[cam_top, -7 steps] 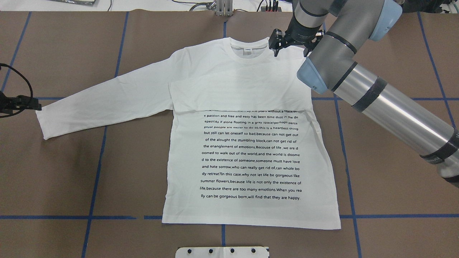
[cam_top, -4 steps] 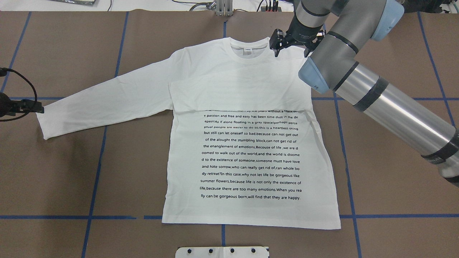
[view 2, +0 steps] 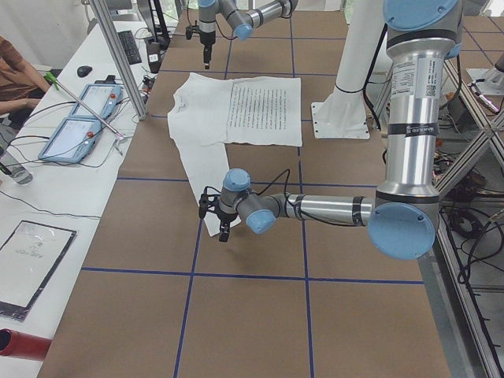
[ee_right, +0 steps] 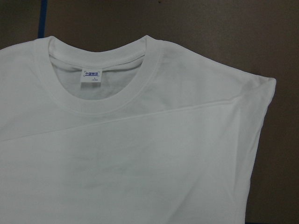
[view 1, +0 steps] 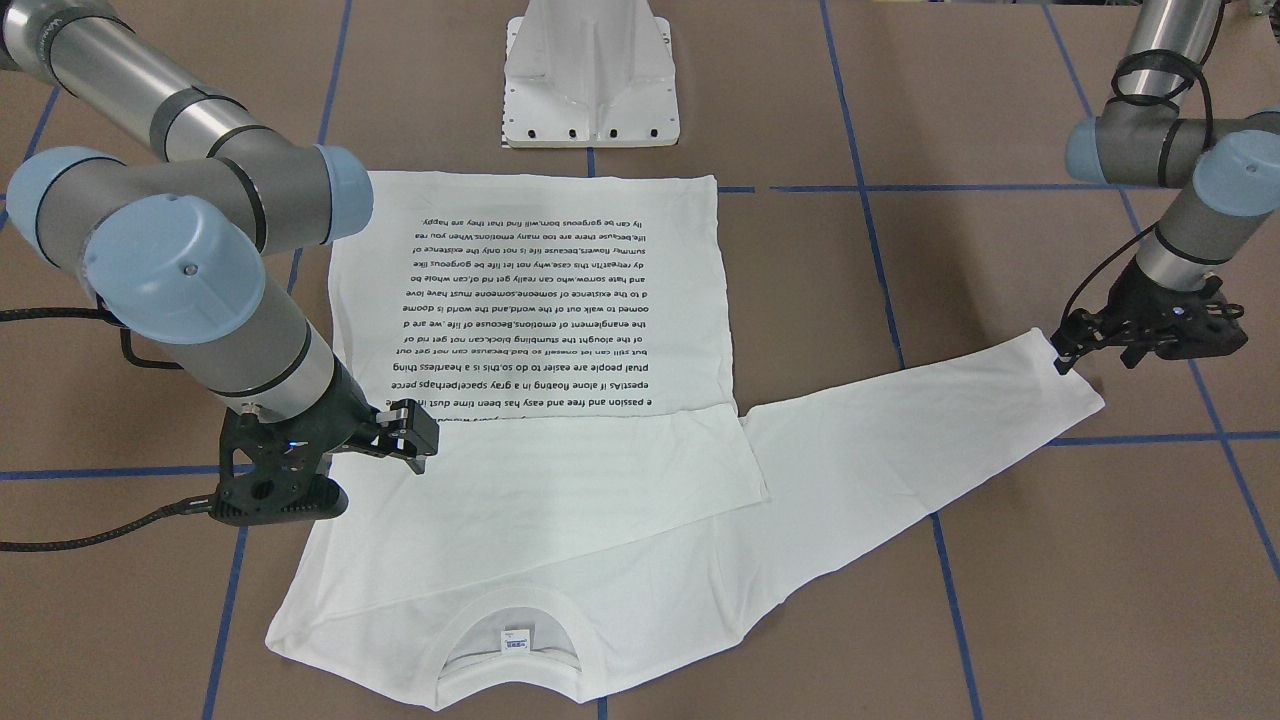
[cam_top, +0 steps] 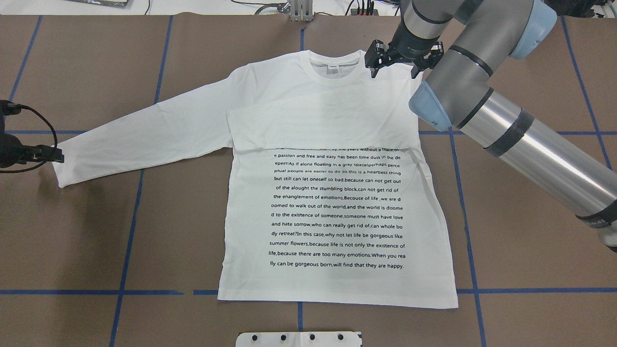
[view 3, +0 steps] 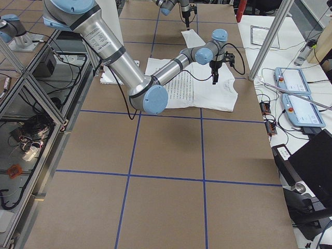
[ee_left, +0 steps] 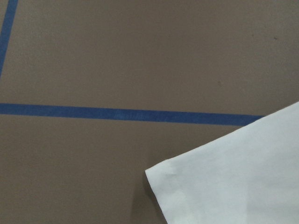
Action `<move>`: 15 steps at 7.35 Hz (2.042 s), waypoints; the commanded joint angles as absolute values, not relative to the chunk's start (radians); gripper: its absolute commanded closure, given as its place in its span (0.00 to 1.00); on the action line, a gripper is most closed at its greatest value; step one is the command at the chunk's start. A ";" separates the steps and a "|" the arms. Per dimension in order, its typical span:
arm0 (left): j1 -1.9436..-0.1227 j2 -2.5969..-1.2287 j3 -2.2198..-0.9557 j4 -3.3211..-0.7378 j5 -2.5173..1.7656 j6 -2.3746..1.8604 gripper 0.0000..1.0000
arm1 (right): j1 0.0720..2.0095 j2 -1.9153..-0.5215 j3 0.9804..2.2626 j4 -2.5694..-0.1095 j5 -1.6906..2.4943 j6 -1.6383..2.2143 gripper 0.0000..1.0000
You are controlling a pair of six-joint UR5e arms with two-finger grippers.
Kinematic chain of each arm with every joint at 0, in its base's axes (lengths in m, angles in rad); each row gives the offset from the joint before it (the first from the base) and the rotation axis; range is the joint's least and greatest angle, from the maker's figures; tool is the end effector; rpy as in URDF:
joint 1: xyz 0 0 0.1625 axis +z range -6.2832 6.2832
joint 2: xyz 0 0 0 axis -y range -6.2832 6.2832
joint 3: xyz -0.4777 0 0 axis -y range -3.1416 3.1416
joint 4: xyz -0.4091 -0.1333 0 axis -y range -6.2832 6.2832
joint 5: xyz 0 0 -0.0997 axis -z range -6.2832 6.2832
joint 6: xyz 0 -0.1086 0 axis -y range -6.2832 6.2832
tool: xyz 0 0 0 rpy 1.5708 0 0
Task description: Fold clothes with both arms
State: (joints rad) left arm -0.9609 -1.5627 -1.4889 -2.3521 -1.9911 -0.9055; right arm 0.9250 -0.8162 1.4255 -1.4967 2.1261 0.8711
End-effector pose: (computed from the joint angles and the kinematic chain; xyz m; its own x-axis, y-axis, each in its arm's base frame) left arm 0.2384 -0.4966 0.6898 0.7171 -0.0424 -0.6956 0.1991 0.9690 0.1462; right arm -0.4197 -0.6833 0.2850 0.6650 -0.0268 0.7463 -0.0654 0.9934 0.0939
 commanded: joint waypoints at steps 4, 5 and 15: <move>-0.939 -1.569 -1.477 -2.361 -1.990 -0.916 0.13 | 0.925 -0.838 1.462 -1.499 2.126 0.876 0.00; -0.934 -1.569 -1.477 -2.361 -1.990 -0.916 0.14 | 0.925 -0.838 1.462 -1.499 2.126 0.876 0.00; -0.930 -1.571 -1.543 -2.359 -2.065 -0.959 1.00 | 0.931 -0.845 1.460 -1.497 2.128 0.874 0.00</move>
